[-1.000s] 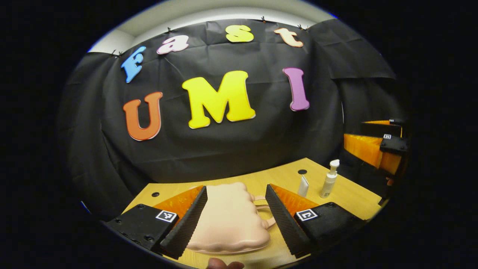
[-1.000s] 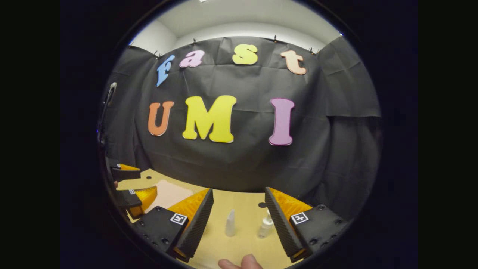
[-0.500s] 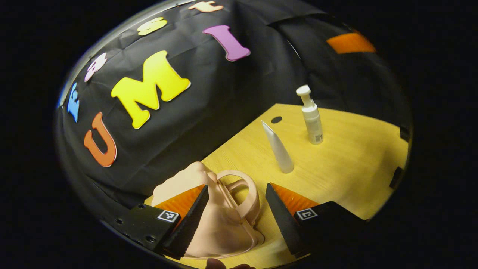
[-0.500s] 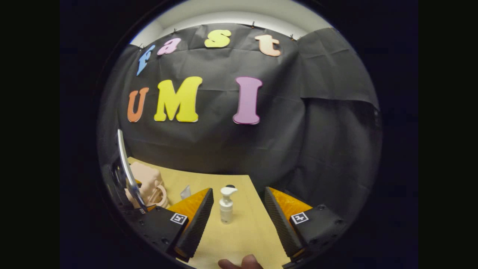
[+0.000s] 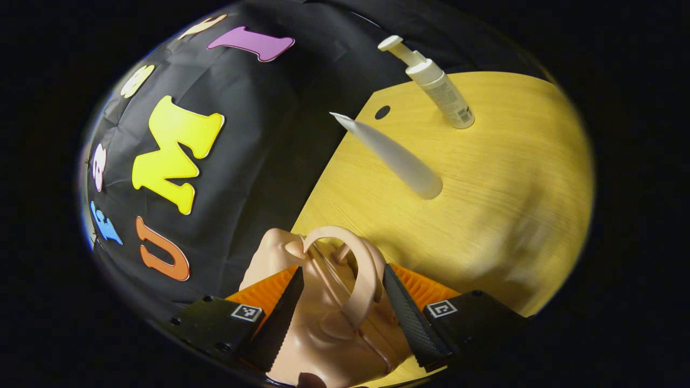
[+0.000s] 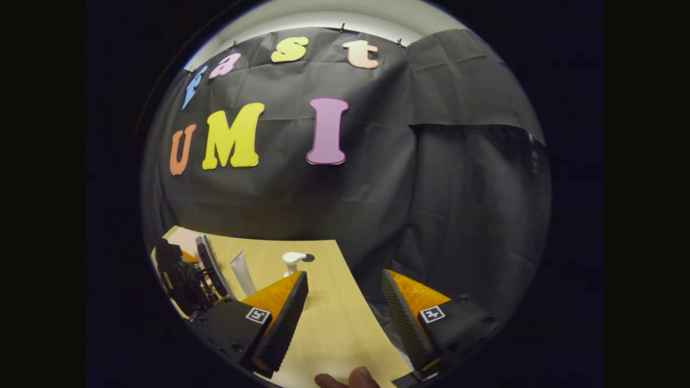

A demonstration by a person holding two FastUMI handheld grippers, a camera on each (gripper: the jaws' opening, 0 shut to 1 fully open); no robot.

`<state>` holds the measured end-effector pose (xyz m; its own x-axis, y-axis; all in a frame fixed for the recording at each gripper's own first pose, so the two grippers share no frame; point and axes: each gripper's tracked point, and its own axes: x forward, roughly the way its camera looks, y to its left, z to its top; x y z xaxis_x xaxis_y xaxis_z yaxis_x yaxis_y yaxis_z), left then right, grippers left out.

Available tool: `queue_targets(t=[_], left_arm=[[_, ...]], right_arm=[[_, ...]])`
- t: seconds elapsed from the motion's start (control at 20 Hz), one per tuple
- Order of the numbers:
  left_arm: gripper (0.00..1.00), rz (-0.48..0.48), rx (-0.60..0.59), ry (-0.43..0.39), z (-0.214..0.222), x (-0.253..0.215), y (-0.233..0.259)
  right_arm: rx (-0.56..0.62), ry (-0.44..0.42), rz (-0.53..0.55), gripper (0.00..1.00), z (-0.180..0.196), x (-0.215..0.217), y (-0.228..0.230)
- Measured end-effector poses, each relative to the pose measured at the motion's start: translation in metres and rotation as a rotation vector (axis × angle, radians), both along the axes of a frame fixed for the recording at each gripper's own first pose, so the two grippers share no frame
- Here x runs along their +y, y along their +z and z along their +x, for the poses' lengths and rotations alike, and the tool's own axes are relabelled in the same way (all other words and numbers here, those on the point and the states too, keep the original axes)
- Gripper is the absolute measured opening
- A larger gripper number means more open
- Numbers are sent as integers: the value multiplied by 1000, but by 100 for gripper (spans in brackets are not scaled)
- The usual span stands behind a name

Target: First open the suitcase, pack the skin care products into it, and then close the suitcase.

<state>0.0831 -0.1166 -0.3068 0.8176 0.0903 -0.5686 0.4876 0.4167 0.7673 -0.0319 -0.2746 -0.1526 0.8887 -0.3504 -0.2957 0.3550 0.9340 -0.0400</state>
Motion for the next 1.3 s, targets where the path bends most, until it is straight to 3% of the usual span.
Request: queue_targets(t=[0.05,0.1,0.3,0.55,0.6,0.75,0.95,1.3], left_arm=[[92,17,5,6,2,2,-2],[82,31,19,20,3,6,-7],[59,86,58,51,5,11,-20],[45,112,87,30,9,7,-26],[27,120,88,35,5,7,-26],[18,105,82,18,7,4,-19],[13,23,70,53,8,5,-1],[7,-206,-95,95,12,25,94]], right_arm=[[0,0,4,82,0,1,-2],[0,0,10,82,-1,1,-4],[-6,5,29,82,-1,3,-6],[-5,1,34,82,-9,6,-6],[-5,0,34,82,-12,7,-7],[-17,-7,20,82,-16,6,0],[-31,-19,12,82,-14,11,8],[-69,37,-16,81,2,51,34]])
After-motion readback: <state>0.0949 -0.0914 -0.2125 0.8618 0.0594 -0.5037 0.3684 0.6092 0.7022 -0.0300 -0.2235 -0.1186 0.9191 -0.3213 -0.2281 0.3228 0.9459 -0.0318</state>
